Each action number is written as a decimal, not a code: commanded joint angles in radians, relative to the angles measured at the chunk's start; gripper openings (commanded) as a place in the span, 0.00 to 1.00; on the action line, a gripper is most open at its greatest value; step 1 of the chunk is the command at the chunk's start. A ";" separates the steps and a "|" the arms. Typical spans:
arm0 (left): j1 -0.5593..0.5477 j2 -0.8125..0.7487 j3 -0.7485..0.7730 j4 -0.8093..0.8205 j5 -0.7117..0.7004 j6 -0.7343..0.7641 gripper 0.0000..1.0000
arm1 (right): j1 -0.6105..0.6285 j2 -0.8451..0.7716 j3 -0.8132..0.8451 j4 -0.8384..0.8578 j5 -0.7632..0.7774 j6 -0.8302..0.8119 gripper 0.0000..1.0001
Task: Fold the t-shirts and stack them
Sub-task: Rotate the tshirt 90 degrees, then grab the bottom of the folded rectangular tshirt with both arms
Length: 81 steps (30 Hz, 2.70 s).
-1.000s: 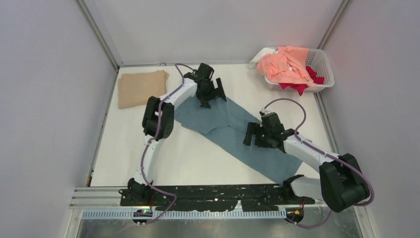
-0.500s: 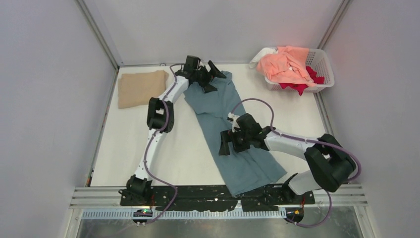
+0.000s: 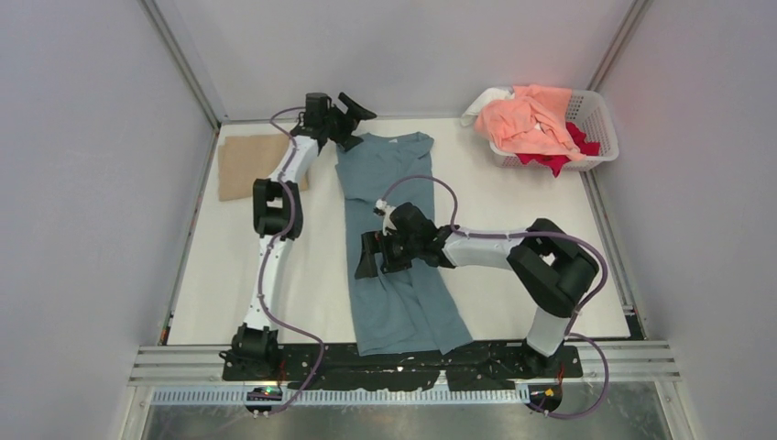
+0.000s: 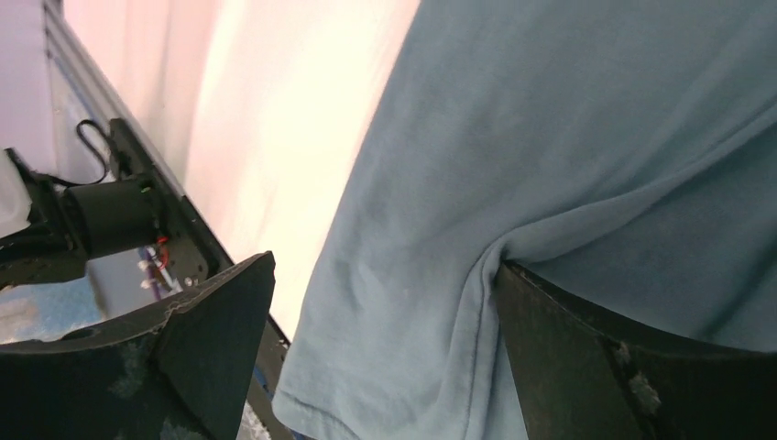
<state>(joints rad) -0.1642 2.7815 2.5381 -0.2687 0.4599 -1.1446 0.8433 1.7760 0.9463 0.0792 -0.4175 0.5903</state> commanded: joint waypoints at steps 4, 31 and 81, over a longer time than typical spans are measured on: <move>-0.049 -0.123 0.013 0.039 0.041 0.101 1.00 | 0.002 -0.204 0.041 -0.231 0.319 -0.098 0.95; -0.351 -1.029 -1.353 -0.150 -0.223 0.516 1.00 | 0.066 -0.386 -0.301 -0.223 0.249 -0.119 0.95; -0.449 -1.646 -2.086 -0.016 -0.288 0.285 0.79 | 0.352 -0.440 -0.209 -0.578 0.536 -0.140 0.60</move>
<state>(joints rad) -0.6048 1.1286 0.5098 -0.3676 0.1799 -0.8089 1.1904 1.2751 0.7177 -0.4774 0.0917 0.4091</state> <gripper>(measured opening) 0.894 0.660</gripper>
